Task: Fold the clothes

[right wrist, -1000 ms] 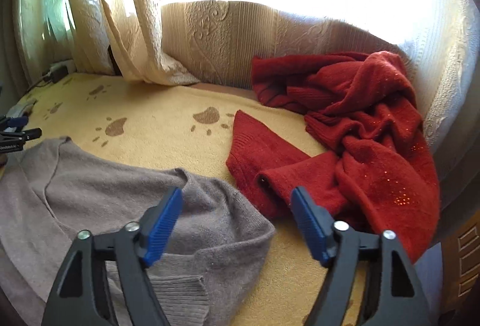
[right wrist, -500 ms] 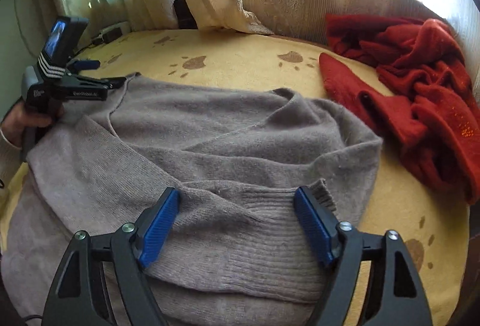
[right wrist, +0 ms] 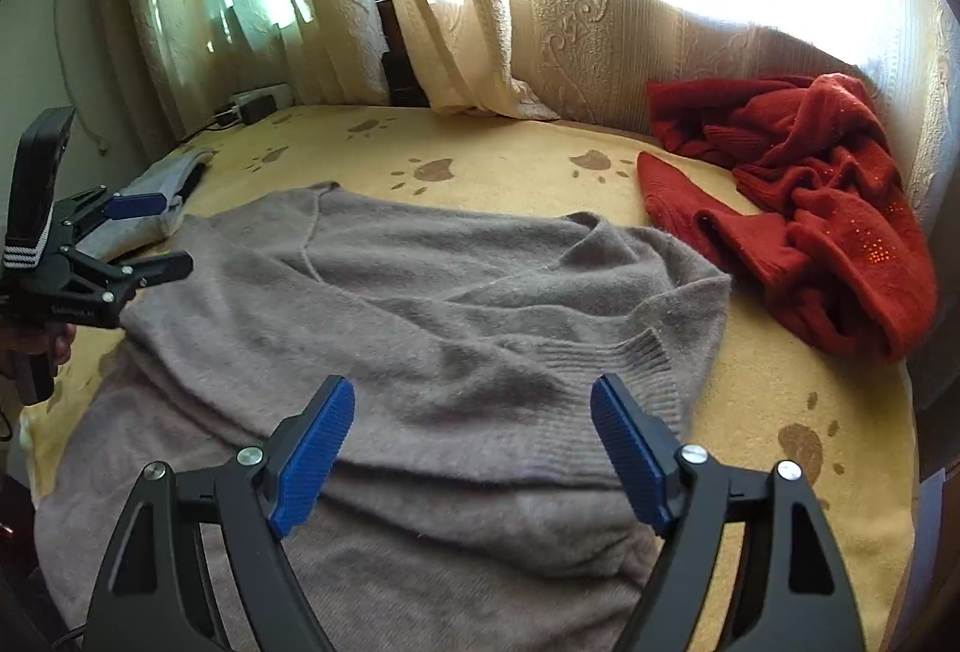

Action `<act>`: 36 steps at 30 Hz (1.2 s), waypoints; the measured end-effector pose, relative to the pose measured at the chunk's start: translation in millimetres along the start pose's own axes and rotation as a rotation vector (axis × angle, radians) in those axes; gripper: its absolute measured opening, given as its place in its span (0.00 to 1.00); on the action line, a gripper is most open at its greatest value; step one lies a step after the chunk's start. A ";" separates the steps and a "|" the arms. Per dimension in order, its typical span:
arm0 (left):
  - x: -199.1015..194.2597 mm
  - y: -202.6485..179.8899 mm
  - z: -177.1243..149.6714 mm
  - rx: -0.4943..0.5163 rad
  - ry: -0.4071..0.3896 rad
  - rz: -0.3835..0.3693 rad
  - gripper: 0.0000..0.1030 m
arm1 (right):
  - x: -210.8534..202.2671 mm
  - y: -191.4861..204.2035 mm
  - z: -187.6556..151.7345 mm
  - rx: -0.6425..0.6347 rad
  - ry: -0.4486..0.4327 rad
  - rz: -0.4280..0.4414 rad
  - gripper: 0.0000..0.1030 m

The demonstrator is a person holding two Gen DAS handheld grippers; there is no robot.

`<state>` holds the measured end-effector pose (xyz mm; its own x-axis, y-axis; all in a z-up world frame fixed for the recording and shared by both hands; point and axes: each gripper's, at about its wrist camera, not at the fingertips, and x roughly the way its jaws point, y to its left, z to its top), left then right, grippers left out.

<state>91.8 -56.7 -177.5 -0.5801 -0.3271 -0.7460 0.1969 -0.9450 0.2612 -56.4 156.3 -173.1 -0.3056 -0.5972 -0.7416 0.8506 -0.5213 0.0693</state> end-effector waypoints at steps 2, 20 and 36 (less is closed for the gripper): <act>9.9 -6.8 -11.8 0.029 0.023 0.028 0.97 | 4.9 6.5 -12.0 -0.021 0.046 0.002 0.81; -66.4 50.4 -101.4 -0.468 0.125 -0.294 1.00 | 17.0 12.5 -38.3 -0.048 0.095 -0.107 0.99; -129.9 17.7 -189.3 -0.353 0.096 -0.345 1.00 | 18.1 8.7 -37.7 -0.036 0.100 -0.085 1.00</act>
<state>320.2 -31.8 -191.9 -0.5868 0.0209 -0.8095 0.2718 -0.9366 -0.2213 -38.3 163.9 -211.2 -0.3347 -0.4866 -0.8070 0.8386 -0.5444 -0.0195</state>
